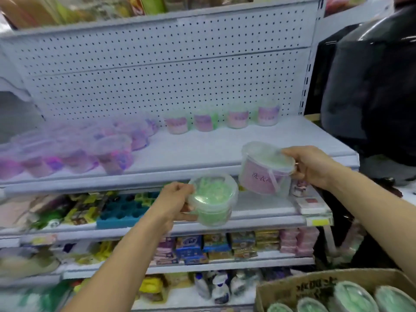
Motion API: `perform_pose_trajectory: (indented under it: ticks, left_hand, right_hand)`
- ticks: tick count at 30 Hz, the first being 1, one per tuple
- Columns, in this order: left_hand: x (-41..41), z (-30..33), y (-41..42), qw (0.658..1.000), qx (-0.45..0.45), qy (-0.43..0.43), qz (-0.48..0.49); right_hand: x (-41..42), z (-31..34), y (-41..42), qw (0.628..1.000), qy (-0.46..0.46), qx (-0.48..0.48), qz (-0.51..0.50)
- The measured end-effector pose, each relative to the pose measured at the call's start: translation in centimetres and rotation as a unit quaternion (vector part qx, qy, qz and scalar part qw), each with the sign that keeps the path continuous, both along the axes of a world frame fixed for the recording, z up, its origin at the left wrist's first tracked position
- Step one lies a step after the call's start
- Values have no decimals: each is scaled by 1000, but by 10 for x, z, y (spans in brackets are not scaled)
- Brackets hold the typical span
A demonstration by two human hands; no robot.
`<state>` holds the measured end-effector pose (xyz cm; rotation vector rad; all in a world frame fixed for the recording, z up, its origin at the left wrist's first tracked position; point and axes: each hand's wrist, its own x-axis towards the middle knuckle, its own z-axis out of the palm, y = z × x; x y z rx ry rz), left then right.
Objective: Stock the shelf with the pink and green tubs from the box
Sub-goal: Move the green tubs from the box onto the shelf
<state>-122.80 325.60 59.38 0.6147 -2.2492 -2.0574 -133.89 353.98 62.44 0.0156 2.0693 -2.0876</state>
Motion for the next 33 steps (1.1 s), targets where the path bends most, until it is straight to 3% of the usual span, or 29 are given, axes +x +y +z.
perform_pose_trajectory:
  ticks: [8, 18, 21, 24, 26, 33]
  left_hand:
    - [-35, 36, -87, 999, -4, 8, 37]
    - [-50, 42, -148, 999, 30, -18, 37]
    - [-50, 41, -158, 998, 39, -24, 33]
    - [-51, 44, -161, 998, 52, -20, 35]
    - [-52, 50, -162, 997, 64, -8, 40]
    - [-72, 80, -176, 995, 66, 41, 59]
  right_hand:
    - [-81, 41, -131, 999, 37, -10, -37]
    - [-128, 28, -224, 983, 50, 173, 42]
    - [-125, 26, -222, 953, 152, 249, 76]
    - [-118, 23, -217, 874, 303, 364, 110]
    - [-112, 20, -217, 831, 345, 411, 148]
    - [-127, 24, -243, 806, 374, 417, 192]
